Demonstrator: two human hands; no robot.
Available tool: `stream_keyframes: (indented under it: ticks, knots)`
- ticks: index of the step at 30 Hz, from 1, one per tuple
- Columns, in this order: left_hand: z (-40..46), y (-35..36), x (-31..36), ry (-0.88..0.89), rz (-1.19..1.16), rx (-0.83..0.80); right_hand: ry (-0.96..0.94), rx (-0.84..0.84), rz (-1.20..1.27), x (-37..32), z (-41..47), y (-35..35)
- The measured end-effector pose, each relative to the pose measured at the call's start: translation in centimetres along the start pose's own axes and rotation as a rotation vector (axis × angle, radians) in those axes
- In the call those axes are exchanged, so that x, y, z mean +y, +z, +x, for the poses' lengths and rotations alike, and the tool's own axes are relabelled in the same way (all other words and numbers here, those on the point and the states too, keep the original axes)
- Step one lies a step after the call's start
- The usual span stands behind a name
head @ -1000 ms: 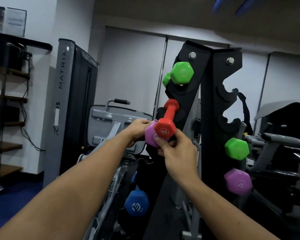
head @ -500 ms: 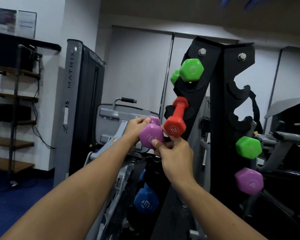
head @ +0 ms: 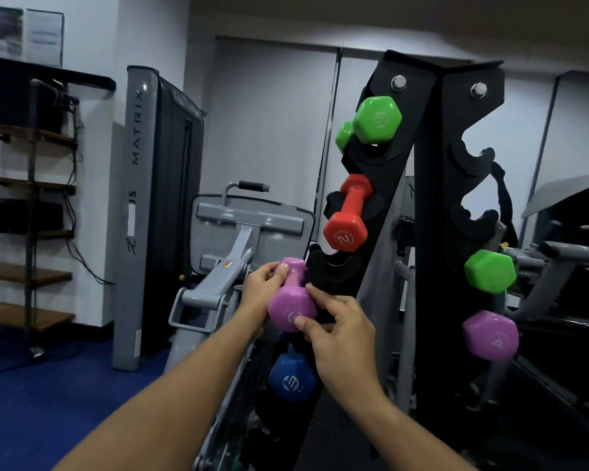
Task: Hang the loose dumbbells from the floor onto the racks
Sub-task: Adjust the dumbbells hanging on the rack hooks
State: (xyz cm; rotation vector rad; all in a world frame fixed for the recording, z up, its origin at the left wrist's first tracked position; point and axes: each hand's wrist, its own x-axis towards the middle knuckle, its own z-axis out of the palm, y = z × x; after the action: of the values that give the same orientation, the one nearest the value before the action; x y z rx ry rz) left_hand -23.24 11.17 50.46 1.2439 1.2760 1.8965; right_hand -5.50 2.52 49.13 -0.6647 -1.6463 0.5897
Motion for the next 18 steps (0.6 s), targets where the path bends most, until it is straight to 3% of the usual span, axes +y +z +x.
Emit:
stream_keyframes:
  ticks: [9,18]
  knots:
    - [0.0,1.9,0.6,-0.01,0.115,-0.201,0.01,0.091,0.033,1.6,0.1,-1.2]
    - [-0.6,0.9,-0.2,-0.026,0.368,-0.253,-0.078,-0.034,-0.264,1.0,0.0,-1.9]
